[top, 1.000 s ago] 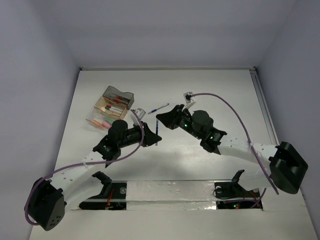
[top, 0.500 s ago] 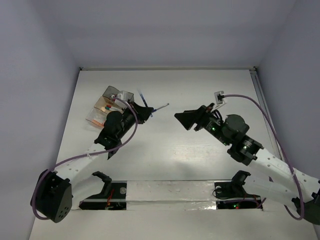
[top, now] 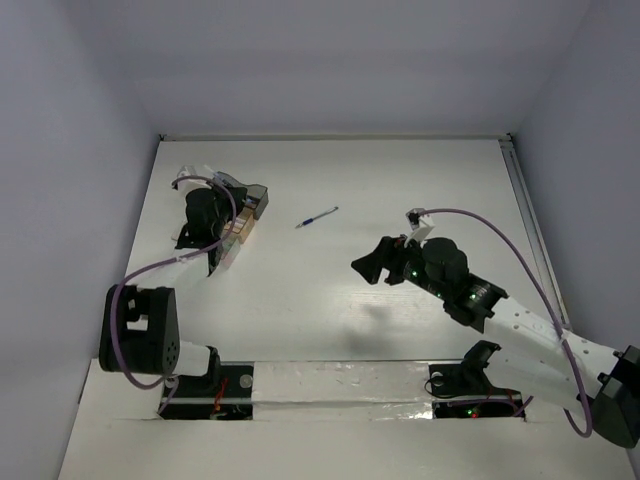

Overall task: Sort the stationery into containers
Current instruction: Place the pen in the storage box.

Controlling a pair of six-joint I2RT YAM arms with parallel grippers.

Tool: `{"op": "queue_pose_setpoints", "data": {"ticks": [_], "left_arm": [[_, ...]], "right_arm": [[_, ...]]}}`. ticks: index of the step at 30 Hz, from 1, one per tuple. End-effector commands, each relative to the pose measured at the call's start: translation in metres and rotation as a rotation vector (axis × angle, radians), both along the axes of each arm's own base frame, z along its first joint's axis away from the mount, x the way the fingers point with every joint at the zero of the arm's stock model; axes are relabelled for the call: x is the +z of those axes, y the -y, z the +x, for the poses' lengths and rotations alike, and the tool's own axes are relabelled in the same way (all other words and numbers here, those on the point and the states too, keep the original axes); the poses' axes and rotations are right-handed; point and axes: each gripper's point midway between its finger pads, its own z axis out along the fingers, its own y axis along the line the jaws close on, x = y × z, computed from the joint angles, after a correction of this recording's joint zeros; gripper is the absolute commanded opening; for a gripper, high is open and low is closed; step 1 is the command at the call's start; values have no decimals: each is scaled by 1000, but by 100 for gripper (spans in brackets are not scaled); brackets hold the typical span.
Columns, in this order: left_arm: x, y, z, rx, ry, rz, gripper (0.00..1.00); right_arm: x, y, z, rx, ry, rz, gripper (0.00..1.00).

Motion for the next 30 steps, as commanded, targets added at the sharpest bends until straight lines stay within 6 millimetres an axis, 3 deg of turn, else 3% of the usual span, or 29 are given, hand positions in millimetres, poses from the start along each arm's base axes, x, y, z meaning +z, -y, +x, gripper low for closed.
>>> {"op": "queue_pose_setpoints", "data": {"ticks": [1,3,15,17,25,30], "left_arm": [[19,-9,21,48,34,-65,0],[9,-19,32,95,9,-66,0],[-39,-21,76,127,-135,-74,0],[-51,-20,79,129,-159,-84,0],[-64,-26,76,175,-183,-102,0],[-70,-25,73,187,-194,-104,11]], "right_arm": [[5,-9,-4,73,35,14,86],[2,-11,-6,92,31,10,86],[-6,-14,-15,150,24,4,88],[-6,-13,-16,149,26,0,88],[-8,-10,-15,141,37,-13,88],[-8,-11,-14,141,40,-16,89]]}}
